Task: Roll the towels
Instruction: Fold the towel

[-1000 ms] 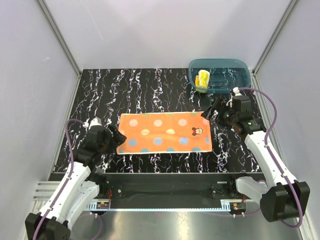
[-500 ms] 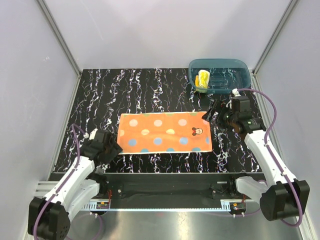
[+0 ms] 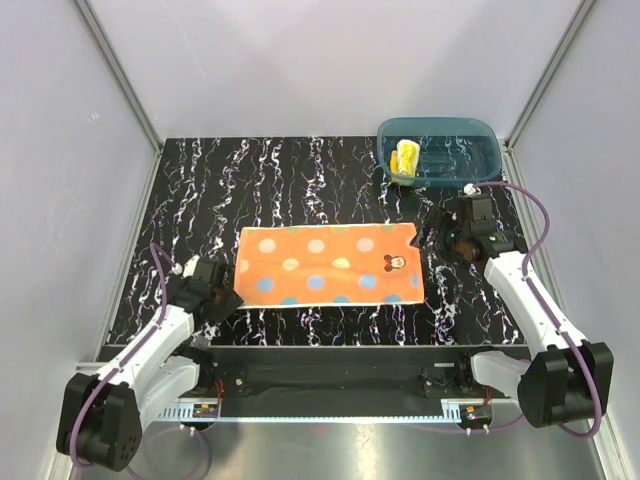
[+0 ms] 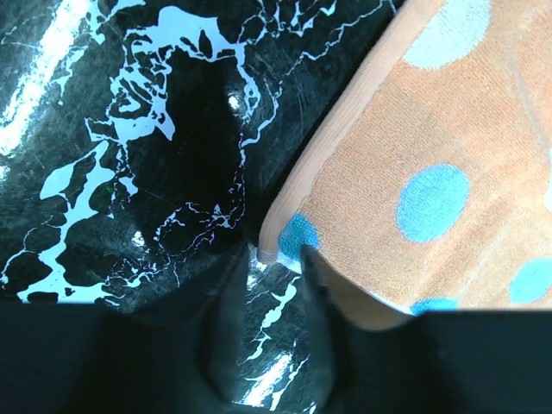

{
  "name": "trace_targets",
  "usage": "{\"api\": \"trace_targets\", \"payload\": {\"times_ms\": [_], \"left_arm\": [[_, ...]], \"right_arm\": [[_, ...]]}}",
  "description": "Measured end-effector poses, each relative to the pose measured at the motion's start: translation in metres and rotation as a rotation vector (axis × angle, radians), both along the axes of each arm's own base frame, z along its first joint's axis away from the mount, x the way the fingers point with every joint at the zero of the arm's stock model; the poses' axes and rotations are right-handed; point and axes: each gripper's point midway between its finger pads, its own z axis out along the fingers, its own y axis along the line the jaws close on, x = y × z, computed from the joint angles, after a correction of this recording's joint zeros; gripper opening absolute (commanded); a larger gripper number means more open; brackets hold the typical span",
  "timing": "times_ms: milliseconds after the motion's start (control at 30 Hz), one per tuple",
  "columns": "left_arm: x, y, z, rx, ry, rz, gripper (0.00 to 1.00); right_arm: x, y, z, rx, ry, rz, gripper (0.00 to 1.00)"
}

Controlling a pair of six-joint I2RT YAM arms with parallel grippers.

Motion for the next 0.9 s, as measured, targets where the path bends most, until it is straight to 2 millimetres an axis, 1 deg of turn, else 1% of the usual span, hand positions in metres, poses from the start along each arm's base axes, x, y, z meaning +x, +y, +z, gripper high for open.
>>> {"api": "trace_targets", "payload": {"times_ms": [167,200,267,300,367,433,467,500,533,600,667,800,900], "left_arm": [[0.0,0.001,-0.002,0.008,0.009,-0.003,0.18],[0.0,0.001,-0.002,0.008,0.009,-0.003,0.1],[0.0,0.001,-0.002,0.009,0.01,-0.004,0.04],[0.0,0.001,-0.002,0.009,0.009,-0.005,0.0],[0.0,0.001,-0.002,0.011,0.008,-0.008,0.0],[0.0,0.001,-0.002,0.012,0.008,-0.011,0.0],[0.0,0.001,-0.002,0.015,0.009,-0.015,0.0],[0.0,0.001,-0.001,0.016,0.007,-0.018,0.0],[0.001,0.001,-0.001,0.016,0.006,-0.019,0.0],[0.002,0.001,0.001,0.018,0.002,-0.025,0.0],[0.003,0.001,0.003,0.02,-0.003,-0.03,0.0],[0.006,0.0,0.006,0.022,-0.013,-0.038,0.0],[0.006,0.0,0.007,0.025,-0.014,-0.044,0.0]], "right_arm": [[-0.006,-0.005,-0.009,-0.014,0.053,-0.036,0.98],[-0.007,-0.006,-0.01,-0.015,0.059,-0.042,0.98],[-0.008,-0.007,-0.011,-0.013,0.067,-0.063,0.97],[-0.008,-0.008,-0.012,-0.011,0.072,-0.075,0.96],[-0.011,-0.007,-0.016,0.003,0.086,-0.091,0.95],[-0.018,-0.005,-0.029,0.02,0.121,-0.105,0.92],[-0.024,-0.005,-0.039,0.027,0.148,-0.112,0.9],[-0.031,-0.005,-0.049,0.033,0.174,-0.122,0.86],[-0.039,-0.005,-0.06,0.035,0.207,-0.128,0.83],[-0.056,-0.005,-0.08,0.043,0.274,-0.142,0.81],[-0.068,-0.004,-0.094,0.053,0.324,-0.155,0.78],[-0.077,-0.002,-0.105,0.076,0.359,-0.186,0.71],[-0.08,-0.001,-0.111,0.091,0.373,-0.205,0.63]]}}
